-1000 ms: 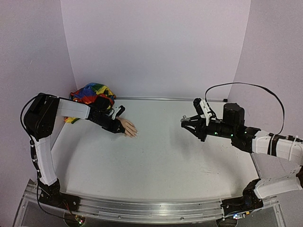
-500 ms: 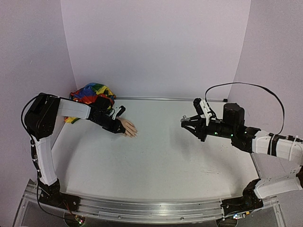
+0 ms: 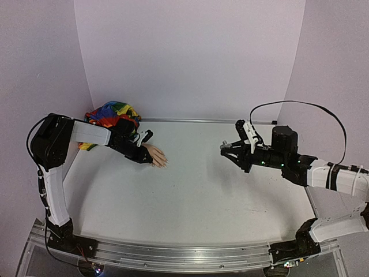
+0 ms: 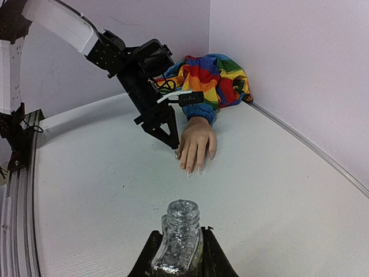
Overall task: Paint the nails
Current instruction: Paint the nail with the hand.
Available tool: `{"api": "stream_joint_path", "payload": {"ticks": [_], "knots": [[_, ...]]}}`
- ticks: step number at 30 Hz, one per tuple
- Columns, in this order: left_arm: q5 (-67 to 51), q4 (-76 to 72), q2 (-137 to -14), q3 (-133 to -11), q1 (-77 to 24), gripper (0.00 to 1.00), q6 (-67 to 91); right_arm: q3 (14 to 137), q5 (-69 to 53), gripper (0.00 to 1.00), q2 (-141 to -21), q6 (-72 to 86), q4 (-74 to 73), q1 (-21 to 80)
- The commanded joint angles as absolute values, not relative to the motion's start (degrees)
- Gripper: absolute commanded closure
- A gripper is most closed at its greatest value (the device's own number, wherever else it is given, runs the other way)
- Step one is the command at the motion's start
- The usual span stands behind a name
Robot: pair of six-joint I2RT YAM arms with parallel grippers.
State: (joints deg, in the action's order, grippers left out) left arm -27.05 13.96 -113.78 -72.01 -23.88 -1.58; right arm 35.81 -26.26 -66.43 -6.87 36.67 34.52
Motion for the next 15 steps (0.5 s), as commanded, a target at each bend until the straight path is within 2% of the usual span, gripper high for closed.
{"api": "stream_joint_path", "payload": {"ticks": [1, 15], "knots": [[-28.2, 13.0, -113.1, -74.1, -23.6, 1.0, -2.5, 35.8, -27.0, 1.0, -66.2, -7.1, 38.8, 34.7], [-29.3, 12.3, -111.9, -72.9, -23.1, 1.0, -3.2, 35.9, -27.2, 1.0, -66.6, -7.1, 38.8, 34.6]]}}
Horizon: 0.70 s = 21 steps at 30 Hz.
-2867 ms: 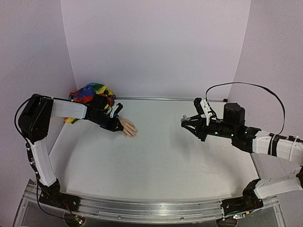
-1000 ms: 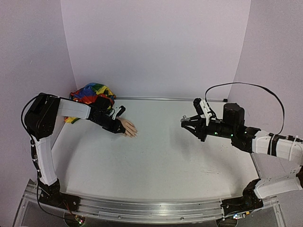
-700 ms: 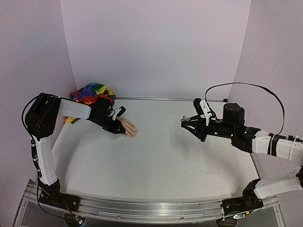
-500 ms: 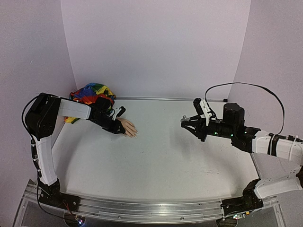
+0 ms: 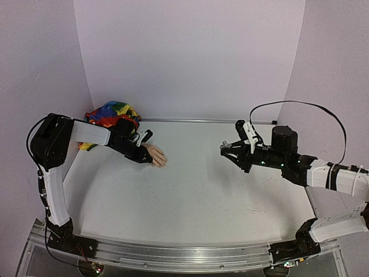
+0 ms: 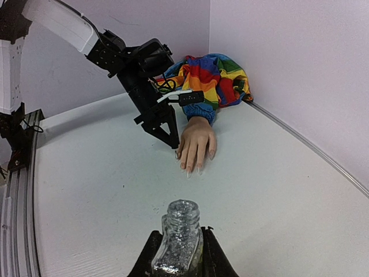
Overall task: Paint the nails
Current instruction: Paint the nail with the hand.
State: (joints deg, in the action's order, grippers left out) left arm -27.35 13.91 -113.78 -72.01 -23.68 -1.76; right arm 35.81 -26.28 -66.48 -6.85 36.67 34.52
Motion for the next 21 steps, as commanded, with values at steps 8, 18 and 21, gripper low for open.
{"api": "stream_joint_path", "payload": {"ticks": [8, 18, 21], "knots": [[-30.4, 11.7, -111.5, -72.3, -23.0, 1.0, -3.7, 36.1, -27.5, 1.0, -67.0, -7.0, 38.8, 34.7], [-31.5, 10.9, -110.7, -71.2, -22.6, 1.0, -3.6, 35.9, -27.6, 1.0, -66.8, -6.9, 38.8, 34.6], [-31.9, 10.1, -110.3, -70.7, -22.4, 1.0, -3.6, 35.9, -27.6, 1.0, -66.7, -7.0, 38.8, 34.7]]}}
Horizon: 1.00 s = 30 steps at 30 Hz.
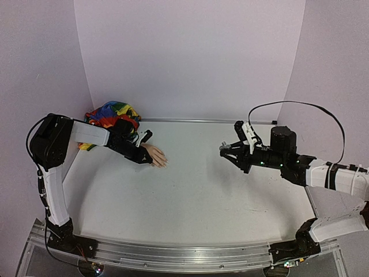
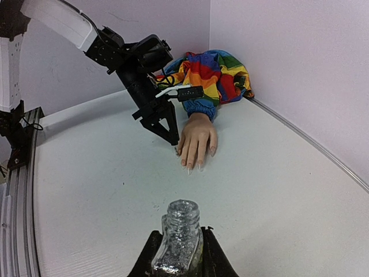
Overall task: Paint the nails
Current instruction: Paint the nail with the hand.
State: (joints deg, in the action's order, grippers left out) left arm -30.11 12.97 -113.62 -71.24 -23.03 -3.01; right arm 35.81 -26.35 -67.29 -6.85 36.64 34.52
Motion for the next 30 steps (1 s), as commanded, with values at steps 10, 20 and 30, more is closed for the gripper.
{"api": "stream_joint_path", "payload": {"ticks": [10, 20, 30], "knots": [[-32.1, 9.3, -110.1, -70.3, -21.9, 1.0, -3.2, 35.9, -27.9, 1.0, -67.0, -6.9, 38.8, 34.6], [-31.9, 9.4, -110.9, -71.2, -21.9, 1.0, -2.8, 35.9, -27.9, 1.0, -67.1, -7.0, 38.8, 34.7], [-31.1, 9.8, -111.2, -71.3, -21.9, 1.0, -2.5, 35.9, -28.0, 1.0, -67.0, -7.0, 38.8, 34.6]]}}
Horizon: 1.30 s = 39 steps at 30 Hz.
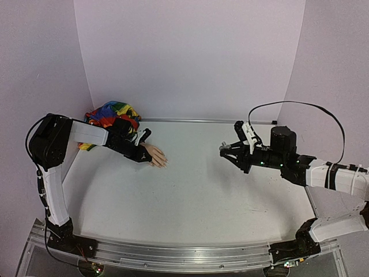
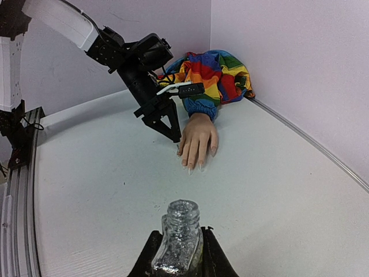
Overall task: Paint the nails
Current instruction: Paint the nail with the hand.
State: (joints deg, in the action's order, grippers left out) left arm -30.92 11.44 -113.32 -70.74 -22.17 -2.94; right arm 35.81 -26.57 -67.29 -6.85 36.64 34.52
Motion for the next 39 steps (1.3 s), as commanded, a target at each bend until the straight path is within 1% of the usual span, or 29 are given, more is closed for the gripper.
{"api": "stream_joint_path", "payload": {"ticks": [1, 17, 20, 27, 33, 39], "knots": [[-31.0, 9.8, -111.2, -71.3, -21.9, 1.0, -2.5, 35.9, -28.0, 1.0, -67.0, -7.0, 38.8, 34.7], [-32.6, 10.7, -110.5, -70.6, -22.1, 1.0, -3.7, 36.2, -28.3, 1.0, -67.7, -6.9, 38.8, 34.7], [-33.9, 9.9, -109.1, -69.1, -22.2, 1.0, -4.7, 36.2, -28.2, 1.0, -67.7, -6.9, 38.8, 34.7], [-32.7, 6.9, -104.7, -66.2, -22.3, 1.0, -4.3, 36.5, -28.3, 1.0, -67.9, -6.9, 38.8, 34.7], [-33.1, 6.7, -107.6, -67.7, -22.6, 1.0, -4.3, 36.6, -28.5, 1.0, -68.1, -7.0, 38.8, 34.6], [-30.8, 6.8, -108.8, -68.5, -22.9, 1.0, -4.7, 36.6, -28.3, 1.0, -68.2, -7.0, 38.8, 34.6]]}}
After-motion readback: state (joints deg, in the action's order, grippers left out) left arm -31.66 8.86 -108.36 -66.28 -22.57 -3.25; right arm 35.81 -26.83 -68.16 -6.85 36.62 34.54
